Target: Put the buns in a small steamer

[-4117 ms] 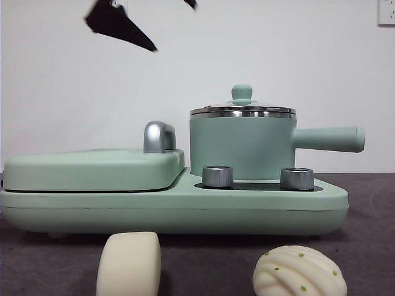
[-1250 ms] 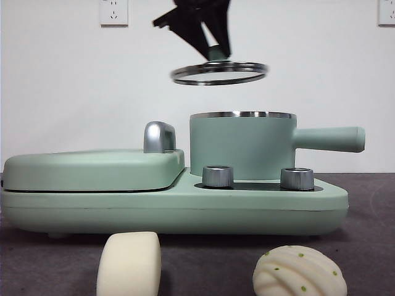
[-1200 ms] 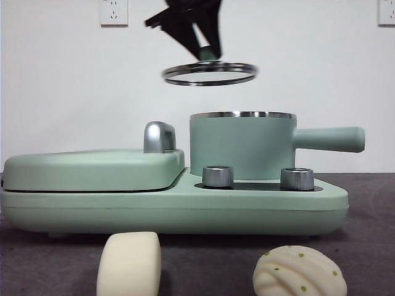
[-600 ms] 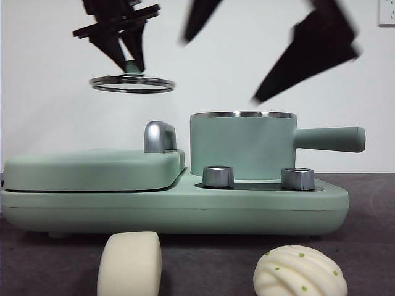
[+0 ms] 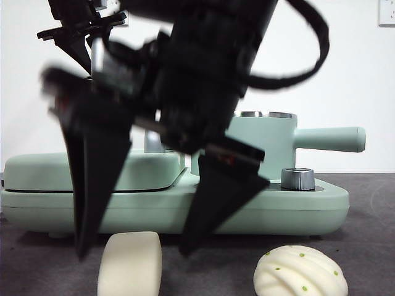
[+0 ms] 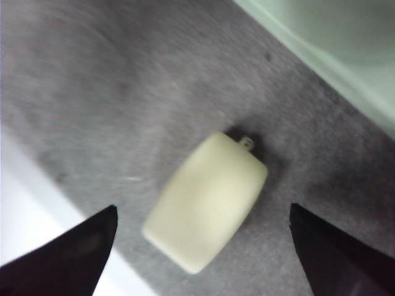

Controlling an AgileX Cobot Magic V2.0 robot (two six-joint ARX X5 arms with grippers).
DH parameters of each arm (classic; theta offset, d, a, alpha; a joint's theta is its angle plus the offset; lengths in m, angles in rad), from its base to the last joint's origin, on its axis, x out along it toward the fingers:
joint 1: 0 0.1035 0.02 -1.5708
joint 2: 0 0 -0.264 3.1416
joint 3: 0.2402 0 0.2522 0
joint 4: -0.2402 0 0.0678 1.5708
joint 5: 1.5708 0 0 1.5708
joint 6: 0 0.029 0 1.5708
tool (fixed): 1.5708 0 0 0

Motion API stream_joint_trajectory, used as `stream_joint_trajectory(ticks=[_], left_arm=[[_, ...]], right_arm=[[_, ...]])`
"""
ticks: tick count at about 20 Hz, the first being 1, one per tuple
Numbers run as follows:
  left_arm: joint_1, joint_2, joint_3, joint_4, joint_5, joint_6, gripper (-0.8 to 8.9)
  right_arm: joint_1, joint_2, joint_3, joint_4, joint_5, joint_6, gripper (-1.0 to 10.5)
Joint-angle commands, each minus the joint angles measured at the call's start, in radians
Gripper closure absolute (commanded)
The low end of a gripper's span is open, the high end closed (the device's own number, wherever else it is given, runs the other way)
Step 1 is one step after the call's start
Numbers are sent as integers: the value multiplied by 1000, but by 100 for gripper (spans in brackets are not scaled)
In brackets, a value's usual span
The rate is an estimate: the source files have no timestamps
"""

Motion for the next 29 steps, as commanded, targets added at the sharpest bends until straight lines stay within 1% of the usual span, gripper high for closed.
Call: stream_joint_trajectory(ticks=[1,3,4,5,7,8,11,13,16,18,22,25,29], left_arm=[[-1,4,45,23,1,-1,798],[-1,4,45,23,1,-1,798],[-1,4,45,23,1,-1,798],[-1,4,45,23,1,-1,798],[-1,4,45,20,1,-1,798],[-1,4,45,19,1,-1,798],[-1,4,45,20,1,-1,798],[-1,4,45,22,1,-1,798],[-1,5,45,23,1,-5,798],[-2,5,45,23,1,-9,798],[-4,5,45,26,1,-20,798],[-4,5,45,26,1,-19,798],[-4,5,45,26,1,-20,798]], right_arm=[[14,53,17,14,5,6,556],[15,60,17,34,5,6,719],[17,59,19,42,4,6,783],[17,59,24,39,1,6,793],[15,59,55,-10,1,3,793],[14,59,87,-55,1,-11,793],[-14,59,231,-248,1,-103,793],[-53,59,344,-380,2,-165,793],[-165,61,544,-551,20,-253,793],[-247,63,649,-587,56,-288,793],[-414,137,855,-620,52,-321,792],[-475,225,953,-644,24,-343,792],[-494,335,990,-645,24,-369,792]])
